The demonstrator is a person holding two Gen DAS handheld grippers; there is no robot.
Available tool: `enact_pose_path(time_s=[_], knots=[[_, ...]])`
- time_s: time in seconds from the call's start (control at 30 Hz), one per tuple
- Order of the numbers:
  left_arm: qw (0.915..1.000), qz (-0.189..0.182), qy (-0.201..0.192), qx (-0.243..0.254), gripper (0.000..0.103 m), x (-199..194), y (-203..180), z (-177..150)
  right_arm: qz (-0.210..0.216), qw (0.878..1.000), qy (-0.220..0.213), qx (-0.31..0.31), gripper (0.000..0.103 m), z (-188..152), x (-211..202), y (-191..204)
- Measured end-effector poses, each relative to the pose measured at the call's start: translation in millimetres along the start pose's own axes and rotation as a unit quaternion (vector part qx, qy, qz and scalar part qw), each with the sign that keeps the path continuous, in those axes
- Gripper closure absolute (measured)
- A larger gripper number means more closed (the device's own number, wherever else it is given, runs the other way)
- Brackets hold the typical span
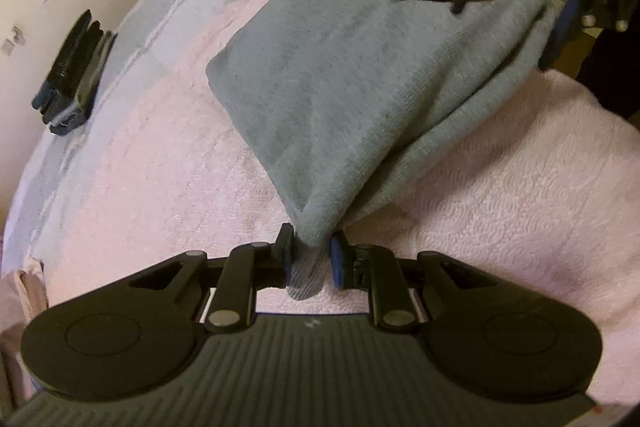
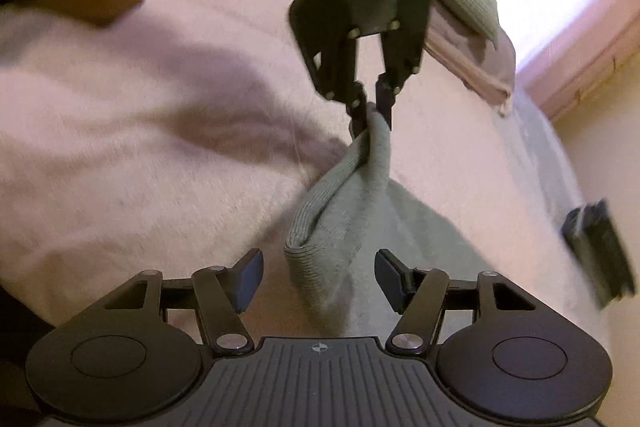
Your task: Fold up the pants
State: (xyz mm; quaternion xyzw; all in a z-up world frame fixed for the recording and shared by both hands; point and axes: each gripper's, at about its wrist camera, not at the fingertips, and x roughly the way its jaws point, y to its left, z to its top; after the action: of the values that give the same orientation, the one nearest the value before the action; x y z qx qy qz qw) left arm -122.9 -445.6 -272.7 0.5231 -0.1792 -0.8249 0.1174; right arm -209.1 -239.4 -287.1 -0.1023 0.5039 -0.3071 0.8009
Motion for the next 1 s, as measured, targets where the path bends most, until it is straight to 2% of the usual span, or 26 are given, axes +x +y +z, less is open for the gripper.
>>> enact_pose_path(time_s=[0.03,0.13,0.3,0.4,0.53,0.63,0.77,0.87,0.93,1.0], knots=[[1.0000,-0.004,0.004,0.002,0.088,-2,2,3,0.006,1.000,0.004,0.015,0.077,1,-1,-6],[0.9999,-0.013,0.008,-0.004,0.088,-11,16,14,0.010,0.997,0.007,0.078,0.083,1,-15,-28],[0.9996,-0.026,0.010,0.006,0.088,-30,54,50,0.032,0.972,-0.002,0.231,0.085,-10,-43,-96],[0.9992,-0.034,0.011,0.017,0.088,-35,87,82,0.038,0.956,-0.017,0.292,0.086,-24,-60,-133],[0.9967,-0.067,0.034,0.031,0.088,-15,135,138,0.061,0.924,-0.038,0.376,0.086,-56,-70,-181],[0.9925,-0.094,0.058,0.052,0.088,17,162,177,0.082,0.885,-0.050,0.455,0.086,-93,-64,-221],[0.9838,-0.147,0.083,0.060,0.088,85,192,211,0.111,0.825,-0.055,0.551,0.086,-154,-41,-266],[0.9734,-0.196,0.110,0.045,0.088,147,209,227,0.134,0.773,-0.046,0.619,0.086,-203,-14,-283],[0.9653,-0.223,0.130,0.041,0.086,186,210,230,0.153,0.731,-0.037,0.664,0.086,-233,6,-291],[0.9609,-0.237,0.141,0.022,0.083,215,211,230,0.166,0.694,-0.022,0.701,0.086,-259,27,-292]])
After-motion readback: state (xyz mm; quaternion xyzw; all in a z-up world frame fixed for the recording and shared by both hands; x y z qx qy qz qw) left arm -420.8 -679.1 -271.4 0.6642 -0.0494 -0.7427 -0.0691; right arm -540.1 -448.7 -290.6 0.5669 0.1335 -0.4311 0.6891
